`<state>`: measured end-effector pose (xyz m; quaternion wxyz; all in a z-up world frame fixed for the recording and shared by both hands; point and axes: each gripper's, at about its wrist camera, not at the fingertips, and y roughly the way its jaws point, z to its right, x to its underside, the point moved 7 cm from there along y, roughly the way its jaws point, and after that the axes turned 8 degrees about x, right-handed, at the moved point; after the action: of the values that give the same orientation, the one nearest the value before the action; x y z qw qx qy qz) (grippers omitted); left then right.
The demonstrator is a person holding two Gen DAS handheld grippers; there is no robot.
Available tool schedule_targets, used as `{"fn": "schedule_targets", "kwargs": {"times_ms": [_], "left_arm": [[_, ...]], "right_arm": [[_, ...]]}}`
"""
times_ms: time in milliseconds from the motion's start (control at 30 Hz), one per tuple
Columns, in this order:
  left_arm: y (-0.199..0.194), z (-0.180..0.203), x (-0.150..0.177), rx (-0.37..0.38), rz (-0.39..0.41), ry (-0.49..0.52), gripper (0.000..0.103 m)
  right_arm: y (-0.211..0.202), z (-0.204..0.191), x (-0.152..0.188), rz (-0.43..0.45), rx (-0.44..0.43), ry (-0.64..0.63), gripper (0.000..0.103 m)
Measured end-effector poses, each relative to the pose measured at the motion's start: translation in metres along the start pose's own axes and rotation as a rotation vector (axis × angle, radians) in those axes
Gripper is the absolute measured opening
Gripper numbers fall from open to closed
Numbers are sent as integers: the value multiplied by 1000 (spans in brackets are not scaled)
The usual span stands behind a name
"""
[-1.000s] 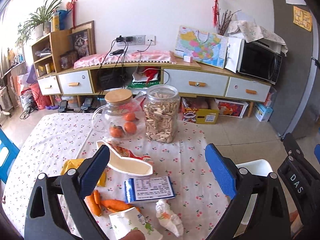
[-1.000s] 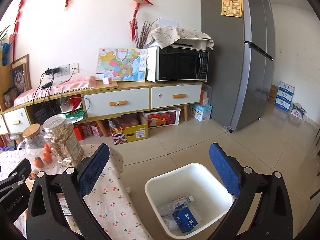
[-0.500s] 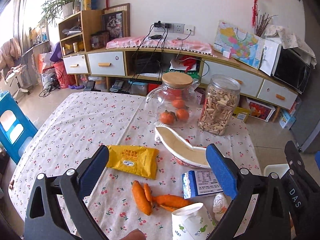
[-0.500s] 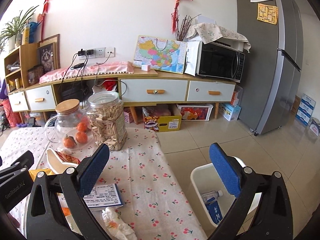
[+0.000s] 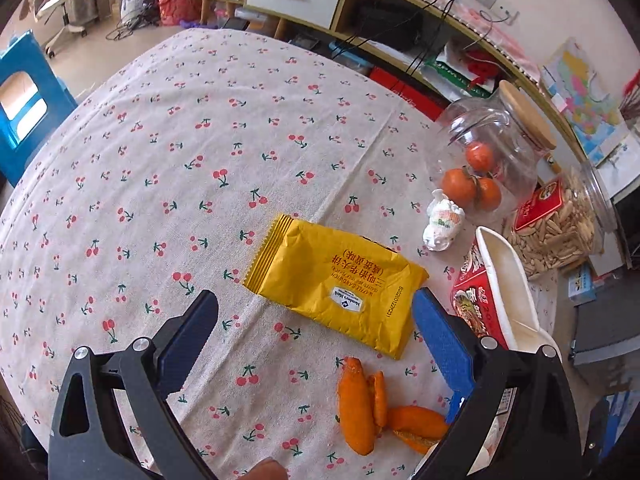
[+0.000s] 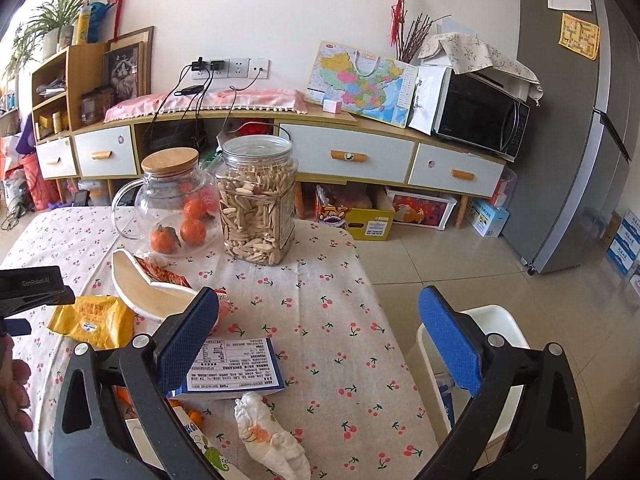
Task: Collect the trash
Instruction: 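Grasp the yellow snack packet with the left tool and lift it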
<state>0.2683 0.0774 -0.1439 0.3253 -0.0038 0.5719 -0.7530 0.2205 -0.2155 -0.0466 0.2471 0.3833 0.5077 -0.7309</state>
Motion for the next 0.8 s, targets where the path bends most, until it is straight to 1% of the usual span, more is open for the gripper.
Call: {"fn": "schedule_targets", "kwargs": {"times_ms": [100, 200, 233, 300, 400, 433, 467, 500, 533, 600, 633, 667, 700, 800], "left_arm": [[23, 1, 4, -6, -53, -55, 94], [40, 6, 2, 17, -91, -157, 94], [44, 9, 0, 15, -88, -186, 94], [49, 16, -9, -5, -66, -212, 94], [57, 28, -18, -28, -49, -196, 93], [58, 31, -20, -27, -44, -180, 84], [58, 33, -21, -32, -40, -158, 78], [58, 34, -21, -42, -41, -124, 62], [61, 32, -21, -41, -52, -83, 42], [63, 29, -16, -32, -82, -15, 25], [60, 27, -15, -23, -79, 12, 19], [56, 25, -13, -5, -87, 33, 17], [52, 21, -9, 10, -97, 49, 13], [29, 16, -1, 37, -90, 122, 11]], "right_arm": [[6, 5, 0, -27, -6, 21, 96], [10, 10, 0, -39, -6, 33, 96], [11, 11, 0, -41, -6, 34, 96], [12, 13, 0, -47, -10, 37, 96], [13, 16, 0, -63, -32, 48, 96], [14, 18, 0, -67, -35, 53, 96], [15, 21, 0, -72, -34, 58, 96], [15, 21, 0, -79, -34, 62, 96], [16, 23, 0, -89, -38, 67, 96], [18, 24, 2, -113, -59, 80, 96], [18, 25, 3, -122, -70, 89, 96], [17, 25, 3, -127, -80, 95, 96], [16, 25, 3, -128, -89, 96, 96], [11, 22, 3, -116, -105, 73, 96]]}}
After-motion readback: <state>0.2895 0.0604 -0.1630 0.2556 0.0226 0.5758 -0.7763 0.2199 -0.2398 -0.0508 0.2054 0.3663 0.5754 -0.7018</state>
